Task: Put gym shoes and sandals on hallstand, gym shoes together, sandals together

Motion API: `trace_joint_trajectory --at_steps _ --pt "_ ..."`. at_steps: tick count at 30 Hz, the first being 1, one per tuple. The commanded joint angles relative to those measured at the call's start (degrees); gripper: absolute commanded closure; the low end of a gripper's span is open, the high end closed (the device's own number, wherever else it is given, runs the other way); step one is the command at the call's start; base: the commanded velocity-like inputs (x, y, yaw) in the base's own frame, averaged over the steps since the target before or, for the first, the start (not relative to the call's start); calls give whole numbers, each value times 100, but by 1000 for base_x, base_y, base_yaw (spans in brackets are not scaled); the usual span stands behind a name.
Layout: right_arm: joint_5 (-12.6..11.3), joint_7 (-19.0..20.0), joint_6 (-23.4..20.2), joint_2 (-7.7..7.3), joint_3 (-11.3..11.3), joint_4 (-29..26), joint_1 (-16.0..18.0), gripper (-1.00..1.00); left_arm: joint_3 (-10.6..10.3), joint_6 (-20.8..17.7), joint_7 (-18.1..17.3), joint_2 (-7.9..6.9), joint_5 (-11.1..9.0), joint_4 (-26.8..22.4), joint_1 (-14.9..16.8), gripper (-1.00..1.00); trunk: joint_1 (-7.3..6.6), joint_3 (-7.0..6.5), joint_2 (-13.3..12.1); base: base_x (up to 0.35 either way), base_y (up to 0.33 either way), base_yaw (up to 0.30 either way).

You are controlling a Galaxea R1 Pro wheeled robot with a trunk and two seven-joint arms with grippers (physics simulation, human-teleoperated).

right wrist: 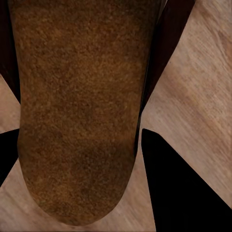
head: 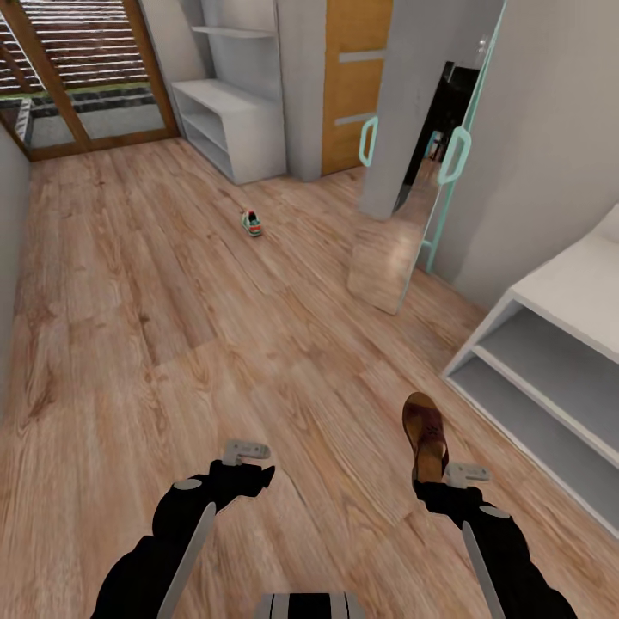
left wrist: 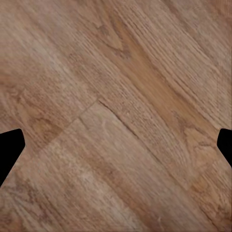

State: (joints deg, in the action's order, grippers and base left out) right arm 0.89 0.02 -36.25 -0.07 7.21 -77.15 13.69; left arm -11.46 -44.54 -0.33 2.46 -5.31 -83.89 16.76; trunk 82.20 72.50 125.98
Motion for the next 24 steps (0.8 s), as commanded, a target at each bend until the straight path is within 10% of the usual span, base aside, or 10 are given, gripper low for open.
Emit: trace_joint_trajectory --at_steps 1,24 --pt "-5 -12 -32 -1 -1 -9 2 100 3 -28 15 1 -50 -5 2 -100 3 4 1 323 61 0" --pt "-3 -10 -31 7 -1 -9 2 100 4 -28 15 4 -50 -5 2 -100 3 124 1 330 21 189"
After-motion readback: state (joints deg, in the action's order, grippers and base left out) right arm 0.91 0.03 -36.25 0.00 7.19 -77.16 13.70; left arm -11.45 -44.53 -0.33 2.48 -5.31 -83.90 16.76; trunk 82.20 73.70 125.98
